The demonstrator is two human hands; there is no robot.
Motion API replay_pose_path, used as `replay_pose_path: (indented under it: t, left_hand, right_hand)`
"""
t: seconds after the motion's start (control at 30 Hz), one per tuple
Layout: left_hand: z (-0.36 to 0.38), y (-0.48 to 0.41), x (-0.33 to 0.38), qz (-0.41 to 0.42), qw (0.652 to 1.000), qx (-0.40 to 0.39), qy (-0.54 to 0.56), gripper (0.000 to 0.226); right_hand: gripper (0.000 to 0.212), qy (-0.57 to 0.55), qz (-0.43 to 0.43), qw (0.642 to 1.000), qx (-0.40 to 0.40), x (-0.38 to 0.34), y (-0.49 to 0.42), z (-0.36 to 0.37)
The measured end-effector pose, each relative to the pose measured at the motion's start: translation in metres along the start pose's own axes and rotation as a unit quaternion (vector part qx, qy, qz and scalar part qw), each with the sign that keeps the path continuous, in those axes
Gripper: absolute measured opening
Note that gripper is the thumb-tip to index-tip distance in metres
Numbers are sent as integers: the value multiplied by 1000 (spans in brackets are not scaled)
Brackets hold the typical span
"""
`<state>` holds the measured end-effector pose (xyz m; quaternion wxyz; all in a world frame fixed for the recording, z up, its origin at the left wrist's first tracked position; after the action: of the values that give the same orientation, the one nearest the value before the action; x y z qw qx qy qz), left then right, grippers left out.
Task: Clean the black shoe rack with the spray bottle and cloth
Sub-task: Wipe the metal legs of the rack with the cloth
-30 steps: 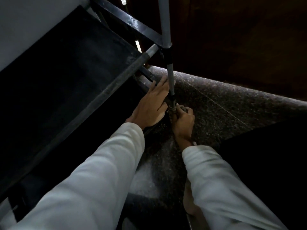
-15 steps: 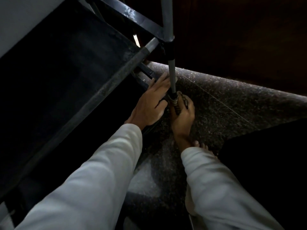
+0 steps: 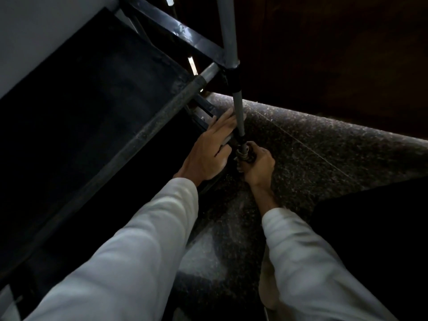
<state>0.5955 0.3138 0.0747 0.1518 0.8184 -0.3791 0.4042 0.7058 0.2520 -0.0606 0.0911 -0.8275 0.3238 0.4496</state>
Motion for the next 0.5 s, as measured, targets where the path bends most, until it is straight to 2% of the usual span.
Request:
replay_pose_path:
  t: [0.13, 0.23, 0.3, 0.5]
  left_hand:
    - [-1, -1, 0, -8, 1000, 2, 2, 72]
    - [0, 1, -1, -28, 999, -6, 20, 79]
    - [0, 1, -3, -53, 998, -13, 31, 84]
    - [0, 7, 4, -139, 989, -17, 45, 80]
  right_hand:
    - [47, -14, 1, 999, 43, -17, 8, -7]
    - [40, -102, 49, 982, 150, -29, 19, -25]
    - [46, -107, 43, 975, 190, -47, 31, -35]
    - [50, -136, 24, 973, 185, -73, 51, -57]
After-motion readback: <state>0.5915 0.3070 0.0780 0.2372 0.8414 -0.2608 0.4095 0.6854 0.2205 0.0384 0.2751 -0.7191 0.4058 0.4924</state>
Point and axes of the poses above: each hand's wrist, its own y-axis away from the middle knuckle, its own z-axis out of the palm, x = y × z, the point moved 7 cm from there along -y, towards the middle knuckle, and after that the axes turned 5 degrees about y, right-handed, at the moved point
